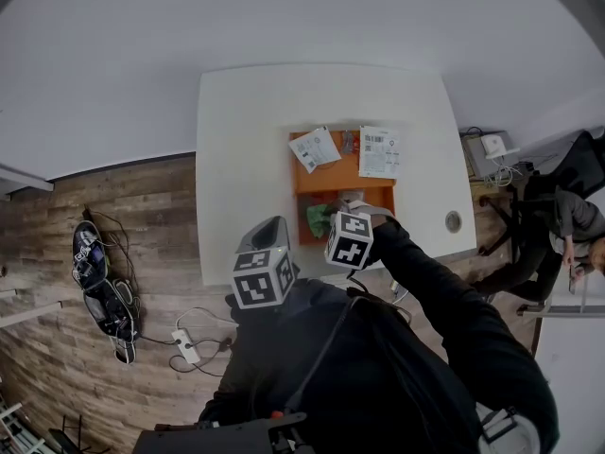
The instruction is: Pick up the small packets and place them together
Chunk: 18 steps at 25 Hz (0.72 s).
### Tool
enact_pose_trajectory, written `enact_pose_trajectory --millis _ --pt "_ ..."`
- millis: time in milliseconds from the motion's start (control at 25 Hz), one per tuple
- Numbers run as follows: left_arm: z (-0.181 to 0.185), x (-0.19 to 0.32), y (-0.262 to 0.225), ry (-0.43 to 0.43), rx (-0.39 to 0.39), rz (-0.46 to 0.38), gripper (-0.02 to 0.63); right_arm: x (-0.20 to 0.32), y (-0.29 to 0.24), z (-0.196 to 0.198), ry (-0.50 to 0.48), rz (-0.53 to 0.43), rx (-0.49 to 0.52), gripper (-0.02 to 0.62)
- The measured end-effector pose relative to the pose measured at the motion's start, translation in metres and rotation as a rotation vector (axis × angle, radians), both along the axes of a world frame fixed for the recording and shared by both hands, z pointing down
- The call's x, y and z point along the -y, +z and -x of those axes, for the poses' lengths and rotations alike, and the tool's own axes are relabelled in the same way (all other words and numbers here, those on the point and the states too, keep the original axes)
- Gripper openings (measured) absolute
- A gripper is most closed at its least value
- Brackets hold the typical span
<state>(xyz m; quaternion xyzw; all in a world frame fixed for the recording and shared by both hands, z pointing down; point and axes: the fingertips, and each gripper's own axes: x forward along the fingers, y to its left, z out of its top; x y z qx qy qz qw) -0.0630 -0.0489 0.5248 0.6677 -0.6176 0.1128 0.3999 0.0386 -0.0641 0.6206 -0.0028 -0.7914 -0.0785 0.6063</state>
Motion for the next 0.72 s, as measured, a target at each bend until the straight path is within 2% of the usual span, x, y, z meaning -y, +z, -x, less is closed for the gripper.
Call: enact_pose_trajectory --millis 280,480,720 --pt "-0.003 0.000 -0.001 0.013 0.001 -0.001 -0.002 -0.001 -0.033 -0.005 0.046 0.023 0.053 0.066" --pt "-0.004 0.002 -0.004 0.023 0.005 -0.007 -0.002 0.017 -0.075 -0.009 0.098 -0.019 0.126 0.067" --pt "-0.006 0.005 -0.006 0.031 0.009 -0.011 -0.002 0.062 -0.111 -0.019 0.188 -0.103 0.181 0.069"
